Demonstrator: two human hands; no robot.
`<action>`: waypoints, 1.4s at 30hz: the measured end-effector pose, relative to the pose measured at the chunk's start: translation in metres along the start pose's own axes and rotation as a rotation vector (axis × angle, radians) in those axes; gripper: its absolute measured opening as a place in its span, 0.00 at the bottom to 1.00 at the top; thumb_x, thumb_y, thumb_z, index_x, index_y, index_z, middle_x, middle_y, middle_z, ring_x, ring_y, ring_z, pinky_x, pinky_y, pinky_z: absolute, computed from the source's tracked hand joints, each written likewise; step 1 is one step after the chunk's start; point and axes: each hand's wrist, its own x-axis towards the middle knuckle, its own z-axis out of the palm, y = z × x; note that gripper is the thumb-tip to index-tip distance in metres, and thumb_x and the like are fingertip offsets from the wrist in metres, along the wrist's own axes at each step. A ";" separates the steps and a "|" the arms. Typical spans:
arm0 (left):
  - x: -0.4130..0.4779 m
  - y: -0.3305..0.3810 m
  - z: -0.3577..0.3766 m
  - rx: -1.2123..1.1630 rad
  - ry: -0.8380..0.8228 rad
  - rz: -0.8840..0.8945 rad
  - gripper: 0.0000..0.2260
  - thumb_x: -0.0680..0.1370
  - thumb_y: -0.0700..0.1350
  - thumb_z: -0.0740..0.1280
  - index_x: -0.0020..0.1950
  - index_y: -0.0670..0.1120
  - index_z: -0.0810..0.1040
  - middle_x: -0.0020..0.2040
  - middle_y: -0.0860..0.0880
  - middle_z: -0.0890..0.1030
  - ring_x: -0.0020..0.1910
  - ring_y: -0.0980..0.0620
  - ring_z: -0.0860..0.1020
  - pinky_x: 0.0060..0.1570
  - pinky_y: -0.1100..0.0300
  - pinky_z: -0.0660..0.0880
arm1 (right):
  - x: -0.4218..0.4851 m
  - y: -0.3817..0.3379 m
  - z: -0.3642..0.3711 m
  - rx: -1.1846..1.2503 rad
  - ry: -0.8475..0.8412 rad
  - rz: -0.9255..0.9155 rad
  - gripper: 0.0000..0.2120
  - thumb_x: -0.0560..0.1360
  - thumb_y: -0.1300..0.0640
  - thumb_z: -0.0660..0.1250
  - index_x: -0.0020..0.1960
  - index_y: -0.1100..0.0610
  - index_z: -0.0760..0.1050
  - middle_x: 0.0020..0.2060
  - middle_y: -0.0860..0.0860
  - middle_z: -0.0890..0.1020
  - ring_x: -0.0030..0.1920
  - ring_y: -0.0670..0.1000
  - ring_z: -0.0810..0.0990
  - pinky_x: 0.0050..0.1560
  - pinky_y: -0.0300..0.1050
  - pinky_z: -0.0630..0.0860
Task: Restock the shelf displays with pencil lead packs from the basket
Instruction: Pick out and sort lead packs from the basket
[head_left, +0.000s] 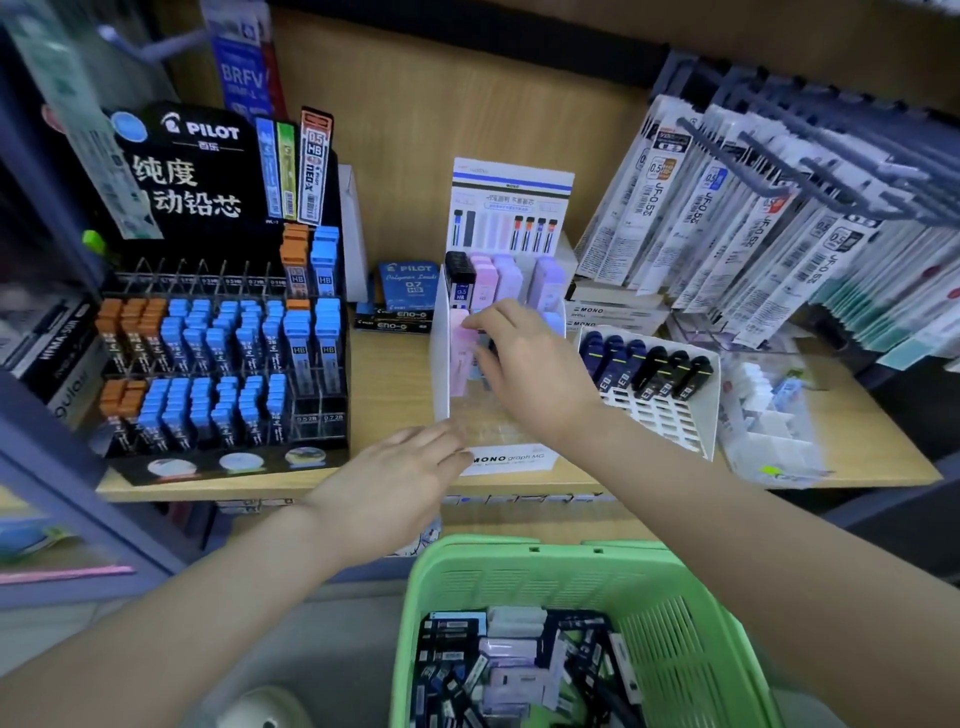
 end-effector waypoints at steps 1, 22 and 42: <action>-0.001 0.002 -0.001 0.026 0.007 -0.011 0.25 0.56 0.42 0.80 0.52 0.45 0.82 0.51 0.49 0.82 0.57 0.49 0.79 0.59 0.58 0.73 | -0.007 0.002 0.000 -0.020 0.018 -0.012 0.15 0.78 0.61 0.60 0.64 0.60 0.71 0.59 0.55 0.74 0.59 0.55 0.72 0.46 0.44 0.68; -0.062 0.173 0.158 -0.348 -0.689 -0.451 0.20 0.81 0.48 0.54 0.72 0.46 0.62 0.68 0.48 0.65 0.68 0.50 0.63 0.72 0.54 0.58 | -0.316 0.089 0.165 0.321 -0.784 0.370 0.18 0.80 0.59 0.55 0.70 0.54 0.64 0.66 0.51 0.68 0.66 0.51 0.68 0.63 0.42 0.66; -0.088 0.198 0.281 -0.895 -0.938 -0.882 0.25 0.72 0.50 0.74 0.65 0.47 0.69 0.56 0.51 0.73 0.59 0.50 0.73 0.57 0.55 0.72 | -0.373 0.095 0.261 0.544 -1.254 0.353 0.21 0.75 0.53 0.68 0.66 0.58 0.71 0.61 0.56 0.74 0.62 0.57 0.69 0.58 0.47 0.69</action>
